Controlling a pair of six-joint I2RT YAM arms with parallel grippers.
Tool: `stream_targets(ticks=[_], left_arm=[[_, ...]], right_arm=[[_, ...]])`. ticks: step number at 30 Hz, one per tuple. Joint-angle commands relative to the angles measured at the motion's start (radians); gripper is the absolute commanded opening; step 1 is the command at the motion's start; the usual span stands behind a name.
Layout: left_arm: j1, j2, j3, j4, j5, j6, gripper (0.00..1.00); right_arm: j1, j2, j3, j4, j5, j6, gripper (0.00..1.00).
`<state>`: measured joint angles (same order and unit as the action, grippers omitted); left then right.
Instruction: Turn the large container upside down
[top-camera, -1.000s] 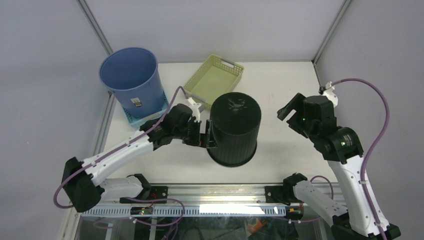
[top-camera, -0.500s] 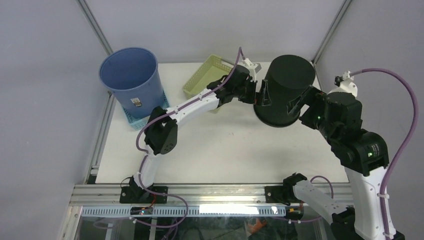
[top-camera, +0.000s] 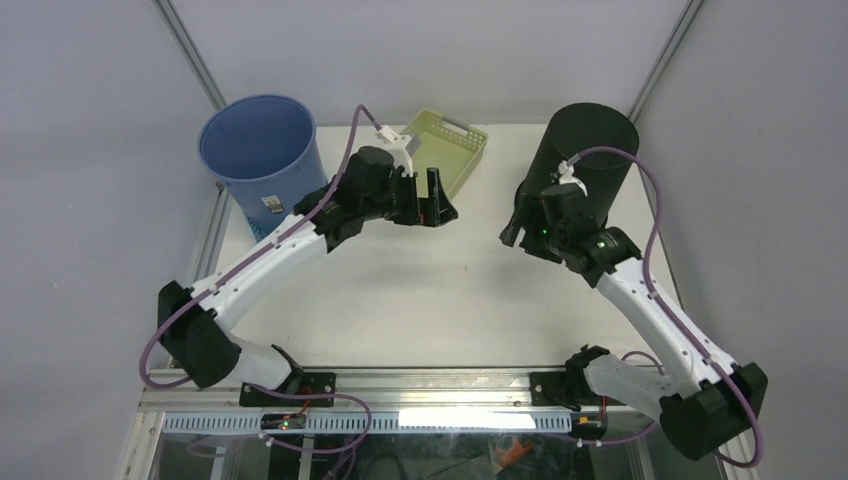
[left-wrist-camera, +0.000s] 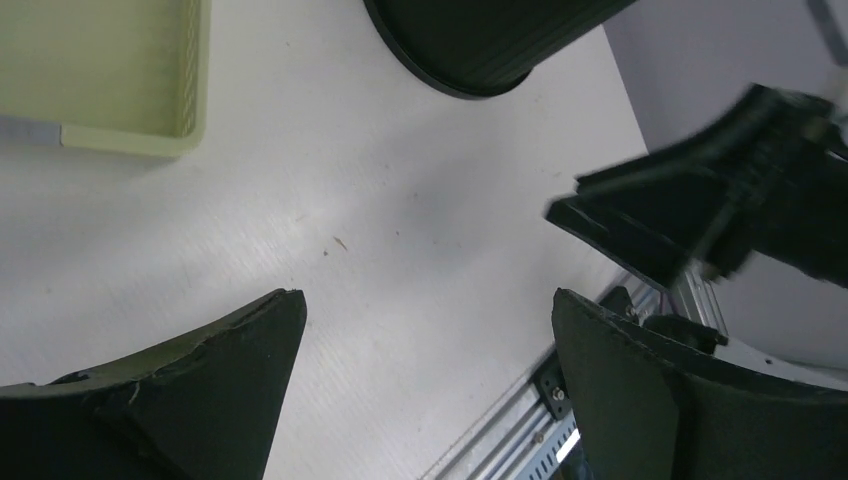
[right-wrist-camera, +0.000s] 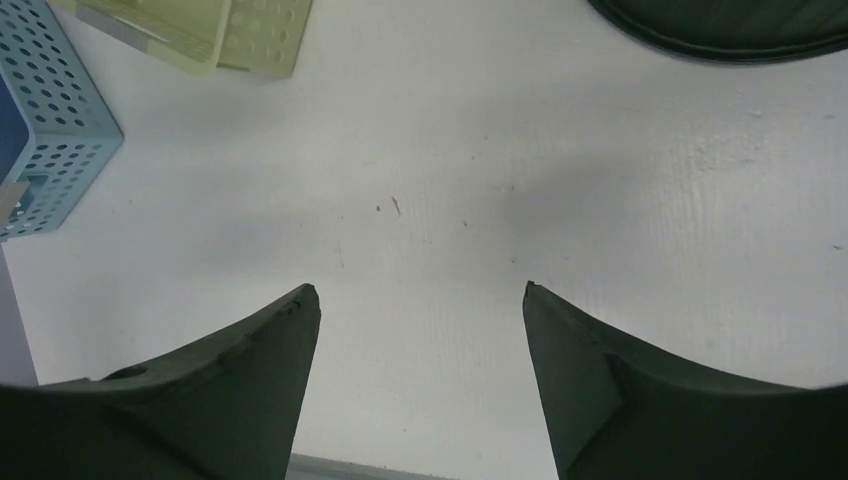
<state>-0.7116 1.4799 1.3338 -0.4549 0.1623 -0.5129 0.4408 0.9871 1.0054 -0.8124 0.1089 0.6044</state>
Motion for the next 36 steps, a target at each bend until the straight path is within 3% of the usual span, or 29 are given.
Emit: stream_targets(ticks=[1,5,9,12,15,18,21,25,30,36], left_arm=[[-0.022,-0.127,-0.113,0.0,-0.02,-0.047,0.99],[-0.018,-0.154,-0.137,-0.024,-0.05,-0.05,0.99],[-0.017,-0.153,-0.11,-0.051,-0.049,-0.037,0.99],[-0.016,-0.156,-0.111,-0.064,-0.067,-0.021,0.99],[-0.014,-0.135,-0.101,-0.073,-0.074,0.004,0.99],[-0.011,-0.091,-0.063,-0.082,-0.079,0.037,0.99],[0.001,-0.02,-0.014,-0.084,-0.099,0.076,0.99],[0.041,0.102,0.092,-0.086,-0.167,0.133,0.99],[0.056,0.289,0.26,-0.081,-0.389,0.252,0.99],[0.053,0.546,0.491,-0.093,-0.379,0.363,0.99]], right_arm=[[0.028,0.087,-0.044,0.389,0.103,0.069,0.78],[-0.047,0.287,0.026,0.515,0.171,0.067,0.78],[-0.213,0.511,0.201,0.416,0.233,0.077,0.78],[-0.325,0.589,0.249,0.461,0.175,0.036,0.78],[-0.359,0.612,0.305,0.449,0.087,-0.016,0.79],[-0.342,0.541,0.277,0.454,-0.042,-0.049,0.79],[-0.284,0.41,0.197,0.444,-0.067,-0.062,0.79],[-0.187,0.21,0.076,0.373,-0.05,-0.057,0.8],[-0.16,-0.007,-0.027,0.167,-0.016,-0.016,0.8],[-0.16,-0.155,-0.004,-0.042,0.081,0.0,0.82]])
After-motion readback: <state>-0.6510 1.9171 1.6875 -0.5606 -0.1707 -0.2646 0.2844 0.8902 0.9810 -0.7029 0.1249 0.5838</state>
